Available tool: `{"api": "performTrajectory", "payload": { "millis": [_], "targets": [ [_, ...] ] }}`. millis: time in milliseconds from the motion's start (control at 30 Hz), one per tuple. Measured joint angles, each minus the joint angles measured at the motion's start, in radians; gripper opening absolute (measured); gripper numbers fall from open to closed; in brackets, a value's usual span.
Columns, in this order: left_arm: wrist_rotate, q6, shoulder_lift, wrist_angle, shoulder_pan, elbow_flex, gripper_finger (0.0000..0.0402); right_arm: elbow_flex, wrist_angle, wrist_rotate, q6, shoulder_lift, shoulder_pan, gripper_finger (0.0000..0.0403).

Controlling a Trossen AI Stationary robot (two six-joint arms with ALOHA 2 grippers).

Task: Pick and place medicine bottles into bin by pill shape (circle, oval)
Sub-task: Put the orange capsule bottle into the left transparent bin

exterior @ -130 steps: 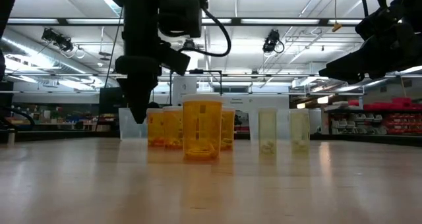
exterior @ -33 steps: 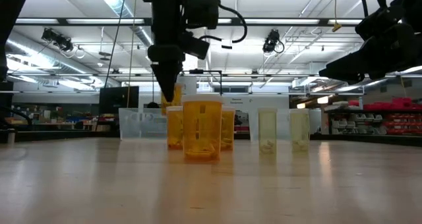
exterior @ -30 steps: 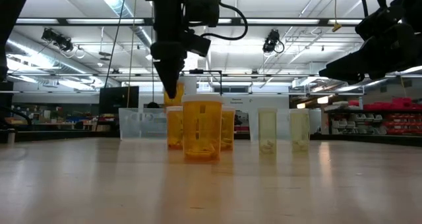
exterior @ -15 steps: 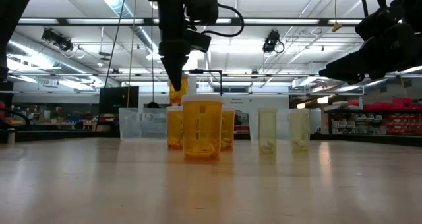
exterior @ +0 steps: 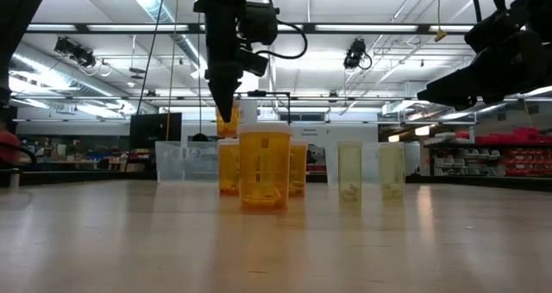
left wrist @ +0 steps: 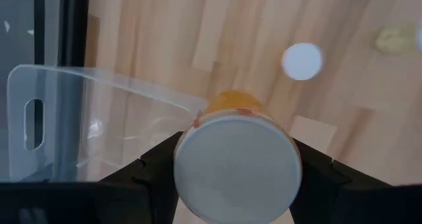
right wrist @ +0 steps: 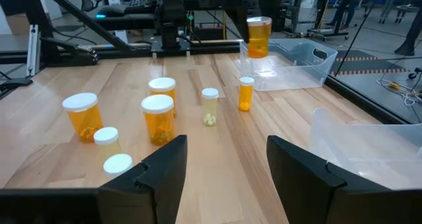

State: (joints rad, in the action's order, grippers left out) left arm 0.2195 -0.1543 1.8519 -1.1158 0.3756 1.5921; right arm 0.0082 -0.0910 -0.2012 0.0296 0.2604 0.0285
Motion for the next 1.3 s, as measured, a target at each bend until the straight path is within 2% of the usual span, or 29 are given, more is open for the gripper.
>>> {"api": "performTrajectory", "payload": {
  "millis": [733, 1300],
  "targets": [
    [0.000, 0.005, 0.000, 0.096, 0.185, 0.000, 0.0219, 0.000, 0.000, 0.000, 0.000, 0.000, 0.000, 0.0216],
    [0.000, 0.013, 0.000, 0.172, 0.265, -0.001, 0.0221, 0.000, 0.000, 0.000, 0.000, 0.000, 0.000, 0.0216]
  ]
}}
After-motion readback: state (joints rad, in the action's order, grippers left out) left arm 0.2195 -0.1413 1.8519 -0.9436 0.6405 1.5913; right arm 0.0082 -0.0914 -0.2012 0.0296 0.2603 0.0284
